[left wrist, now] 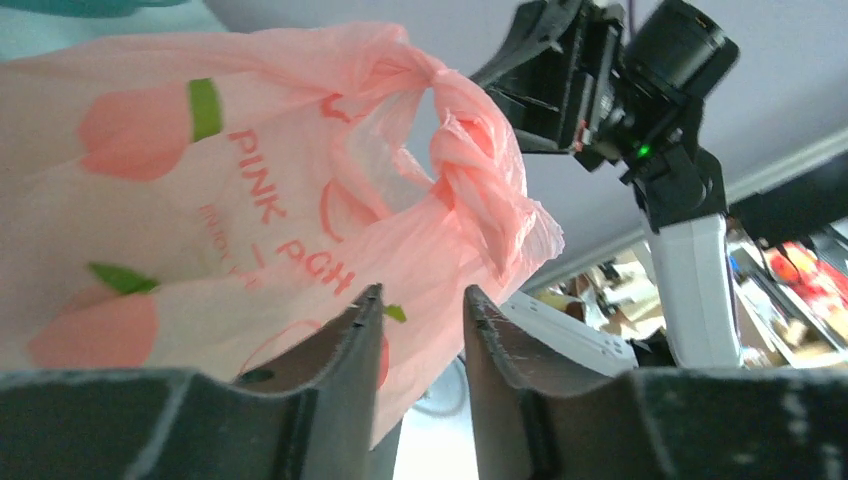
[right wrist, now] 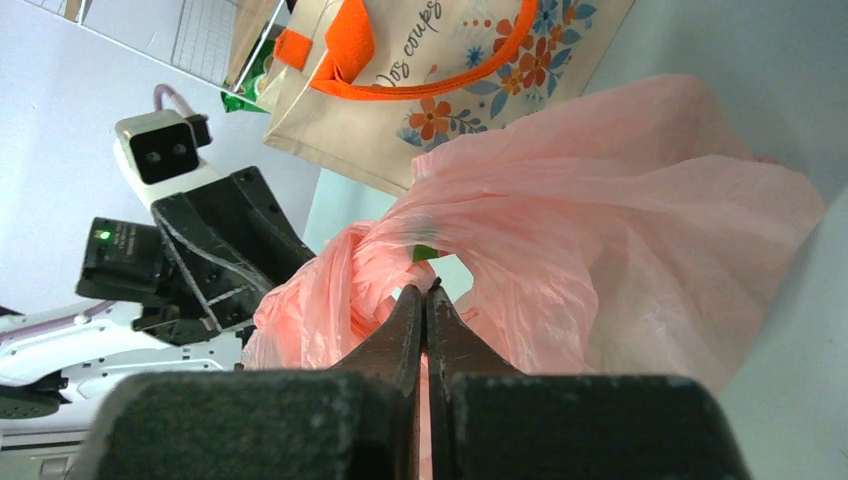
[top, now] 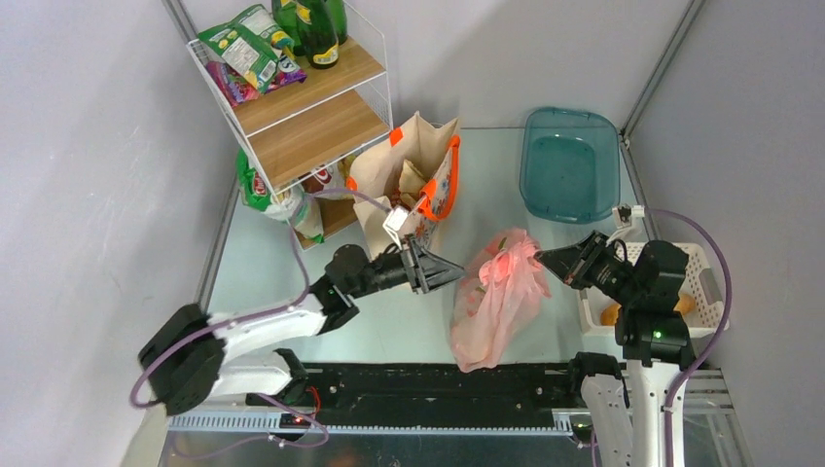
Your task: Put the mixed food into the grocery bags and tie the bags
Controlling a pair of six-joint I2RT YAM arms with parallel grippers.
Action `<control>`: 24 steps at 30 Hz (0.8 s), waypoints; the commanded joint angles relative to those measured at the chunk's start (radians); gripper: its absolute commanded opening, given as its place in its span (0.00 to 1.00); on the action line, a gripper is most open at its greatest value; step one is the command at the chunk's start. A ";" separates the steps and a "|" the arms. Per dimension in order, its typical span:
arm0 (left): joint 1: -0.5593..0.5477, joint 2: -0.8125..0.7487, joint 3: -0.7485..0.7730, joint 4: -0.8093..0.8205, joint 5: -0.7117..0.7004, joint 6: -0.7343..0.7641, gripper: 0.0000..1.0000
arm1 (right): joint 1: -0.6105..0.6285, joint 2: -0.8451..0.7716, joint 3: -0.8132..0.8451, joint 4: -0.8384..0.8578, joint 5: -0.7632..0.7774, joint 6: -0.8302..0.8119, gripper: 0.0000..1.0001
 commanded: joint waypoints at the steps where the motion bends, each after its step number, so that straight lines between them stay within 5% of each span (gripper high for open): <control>1: -0.011 -0.205 0.005 -0.338 -0.196 0.169 0.45 | -0.003 -0.026 0.042 0.025 0.018 -0.007 0.00; 6: -0.093 -0.383 0.099 -0.753 -0.520 0.323 0.75 | -0.002 -0.035 0.042 0.025 0.030 -0.007 0.00; 10: -0.100 -0.468 0.123 -0.871 -0.687 0.326 0.98 | -0.002 -0.035 0.041 0.033 0.026 0.004 0.00; 14: -0.077 -0.602 0.033 -0.927 -0.839 0.222 0.99 | -0.002 -0.041 0.042 0.041 0.023 0.021 0.00; 17: -0.069 -0.678 -0.022 -0.865 -0.836 0.209 0.84 | -0.002 -0.046 0.042 0.045 0.018 0.029 0.00; 24: -0.179 -0.473 0.191 -0.940 -0.730 0.225 0.81 | 0.000 -0.063 0.042 0.027 0.018 0.022 0.00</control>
